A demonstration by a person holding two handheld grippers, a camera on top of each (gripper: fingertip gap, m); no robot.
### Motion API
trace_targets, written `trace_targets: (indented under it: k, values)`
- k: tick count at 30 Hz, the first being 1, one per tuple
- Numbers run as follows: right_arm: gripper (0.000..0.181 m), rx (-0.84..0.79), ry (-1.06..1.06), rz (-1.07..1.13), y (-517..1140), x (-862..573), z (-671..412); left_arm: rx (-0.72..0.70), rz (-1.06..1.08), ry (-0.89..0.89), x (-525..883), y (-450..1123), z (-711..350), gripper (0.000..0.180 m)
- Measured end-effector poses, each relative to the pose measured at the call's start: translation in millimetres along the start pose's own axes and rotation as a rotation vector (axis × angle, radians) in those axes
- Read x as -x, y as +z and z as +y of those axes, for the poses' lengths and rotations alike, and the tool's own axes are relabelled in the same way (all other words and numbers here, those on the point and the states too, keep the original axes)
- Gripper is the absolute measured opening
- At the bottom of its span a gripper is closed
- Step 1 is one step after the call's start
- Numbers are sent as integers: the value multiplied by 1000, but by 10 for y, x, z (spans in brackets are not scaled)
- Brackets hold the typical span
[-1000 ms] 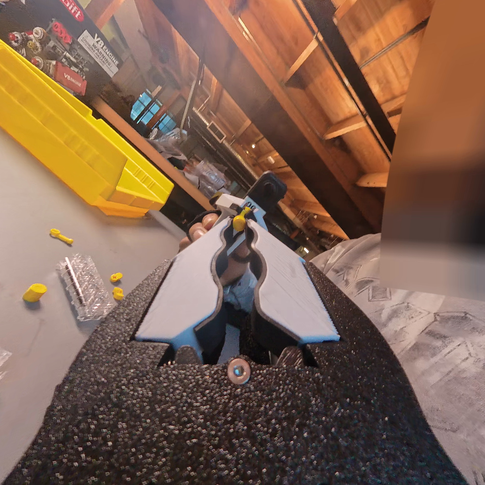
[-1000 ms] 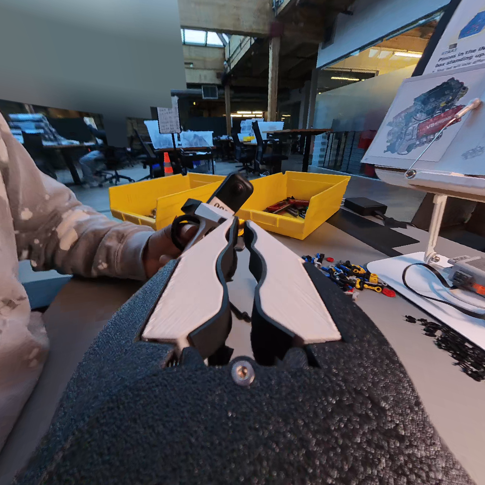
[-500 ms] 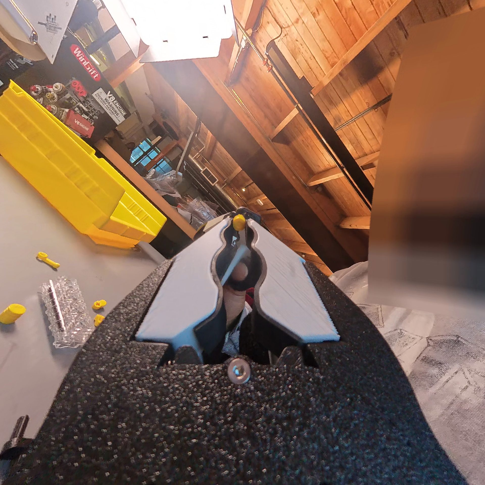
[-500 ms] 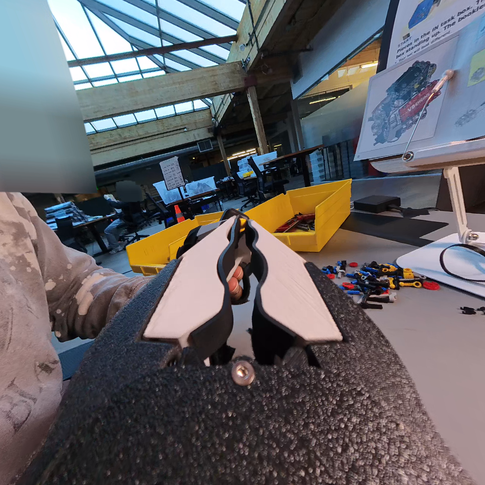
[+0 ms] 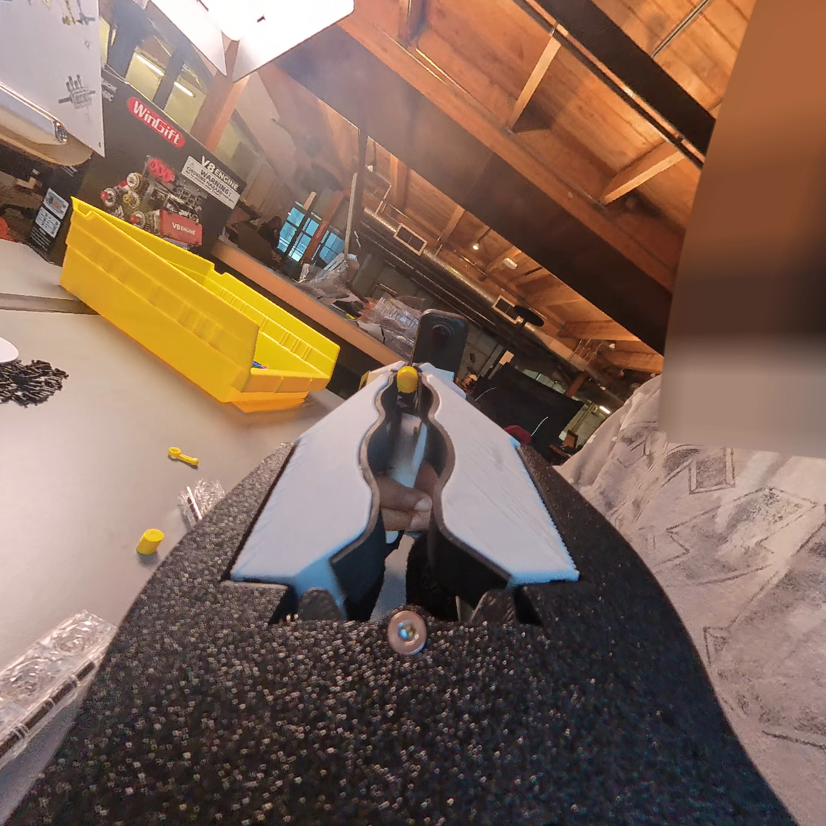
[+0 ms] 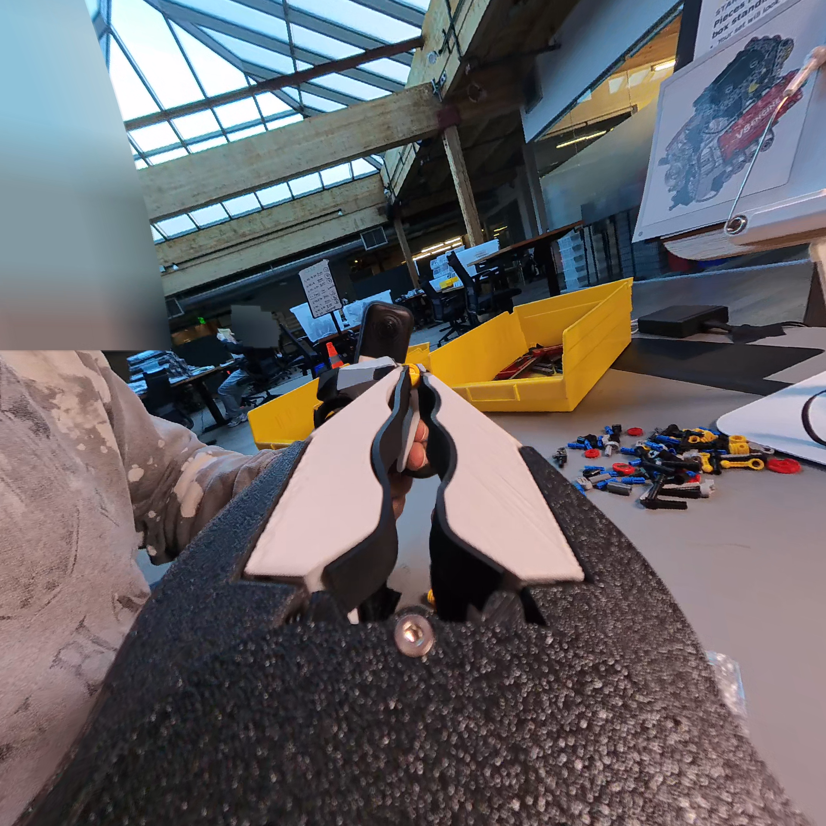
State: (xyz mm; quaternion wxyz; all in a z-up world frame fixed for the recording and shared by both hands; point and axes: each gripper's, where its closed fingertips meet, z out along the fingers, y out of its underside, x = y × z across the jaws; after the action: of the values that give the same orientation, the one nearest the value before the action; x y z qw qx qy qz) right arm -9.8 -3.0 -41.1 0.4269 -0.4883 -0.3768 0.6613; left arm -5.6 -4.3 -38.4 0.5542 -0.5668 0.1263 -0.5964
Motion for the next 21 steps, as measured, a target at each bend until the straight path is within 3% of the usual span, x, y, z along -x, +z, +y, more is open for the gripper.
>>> trace_targets:
  k: [13, 15, 18, 21]
  values:
    - [1, -23, 115, -45, 39, 32, 66, 109, -64, 194, -16, -2, 23, 5]
    - [9, 190, 46, -132, 204, 285, 491, 235, -43, 240, -63, 111, 229, 7]
    - [1, 62, -16, -27, 94, 56, 161, 267, -112, 383, -15, 95, 94, 6]
    - [2, 136, -81, -21, 89, 54, 256, 278, -88, 356, -2, 35, 117, 5]
